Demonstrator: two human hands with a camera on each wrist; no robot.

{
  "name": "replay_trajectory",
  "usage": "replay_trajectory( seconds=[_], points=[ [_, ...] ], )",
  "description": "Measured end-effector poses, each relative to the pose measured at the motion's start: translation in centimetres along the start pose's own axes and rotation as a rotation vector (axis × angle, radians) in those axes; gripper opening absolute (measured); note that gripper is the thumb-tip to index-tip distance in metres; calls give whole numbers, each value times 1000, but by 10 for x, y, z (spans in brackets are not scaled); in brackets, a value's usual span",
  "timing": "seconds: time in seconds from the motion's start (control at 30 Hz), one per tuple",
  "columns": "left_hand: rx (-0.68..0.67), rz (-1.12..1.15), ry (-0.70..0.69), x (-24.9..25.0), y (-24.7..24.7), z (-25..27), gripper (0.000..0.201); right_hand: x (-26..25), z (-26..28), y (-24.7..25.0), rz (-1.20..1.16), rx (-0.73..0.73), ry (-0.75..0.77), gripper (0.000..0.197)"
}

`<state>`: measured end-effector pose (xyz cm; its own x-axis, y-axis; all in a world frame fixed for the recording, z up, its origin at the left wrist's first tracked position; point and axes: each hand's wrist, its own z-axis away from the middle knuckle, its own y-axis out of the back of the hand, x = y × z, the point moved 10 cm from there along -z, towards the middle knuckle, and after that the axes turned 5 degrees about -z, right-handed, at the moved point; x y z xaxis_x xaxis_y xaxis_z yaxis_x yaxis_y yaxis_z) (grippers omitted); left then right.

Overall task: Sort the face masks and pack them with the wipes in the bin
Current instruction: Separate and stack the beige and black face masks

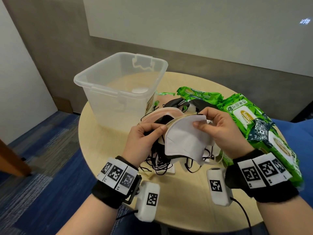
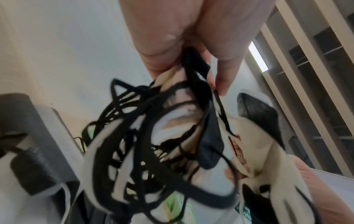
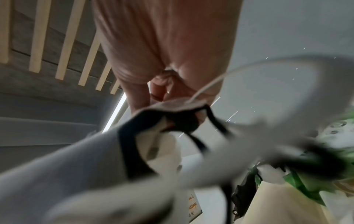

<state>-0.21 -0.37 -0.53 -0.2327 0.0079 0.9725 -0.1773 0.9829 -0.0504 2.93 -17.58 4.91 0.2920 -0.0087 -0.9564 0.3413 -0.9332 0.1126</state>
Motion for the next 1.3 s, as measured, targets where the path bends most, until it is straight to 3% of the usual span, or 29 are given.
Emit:
replay_trajectory(
  seconds=[0.23, 0.3, 0.37, 0.53, 0.63, 0.77, 0.87, 1.0, 1.07, 1.13, 1.2, 1.3],
  points=[
    [-116, 12, 34, 2, -13, 3, 25, -1, -2, 4, 36, 34, 44, 31],
    [-173, 30, 48, -3, -18, 3, 20, 0, -2, 5, 42, 46, 55, 32],
    [-241, 40, 35, -6, -25, 4, 2, 0, -2, 8, 40, 81, 61, 28],
    [-351, 2, 39, -12, -42, 12, 31, -2, -2, 12, 70, 157, 93, 24],
    [-392, -36, 71, -19, -43, 14, 25, -6, -2, 17, 76, 189, 122, 29],
    [-468, -140, 106, -27, -45, 18, 31, -12, -1, 27, 21, 275, 152, 21],
    [-403, -47, 173, -28, -41, 15, 34, -13, -2, 21, -3, 228, 161, 20],
    [-162, 152, 356, -47, -20, 7, 21, -17, 1, -3, -28, 44, 182, 23],
    [-66, 312, 390, -48, -15, 7, 31, -18, 1, -8, -51, 16, 182, 25],
    [-54, 424, 374, -42, -17, 7, 41, -17, 1, -7, -81, 17, 182, 26],
    [-75, 446, 321, -33, -20, 7, 37, -16, 1, -5, -101, 16, 177, 27],
    [-123, 476, 246, -25, -20, 4, 55, -12, 2, -5, -47, 21, 150, 20]
  ],
)
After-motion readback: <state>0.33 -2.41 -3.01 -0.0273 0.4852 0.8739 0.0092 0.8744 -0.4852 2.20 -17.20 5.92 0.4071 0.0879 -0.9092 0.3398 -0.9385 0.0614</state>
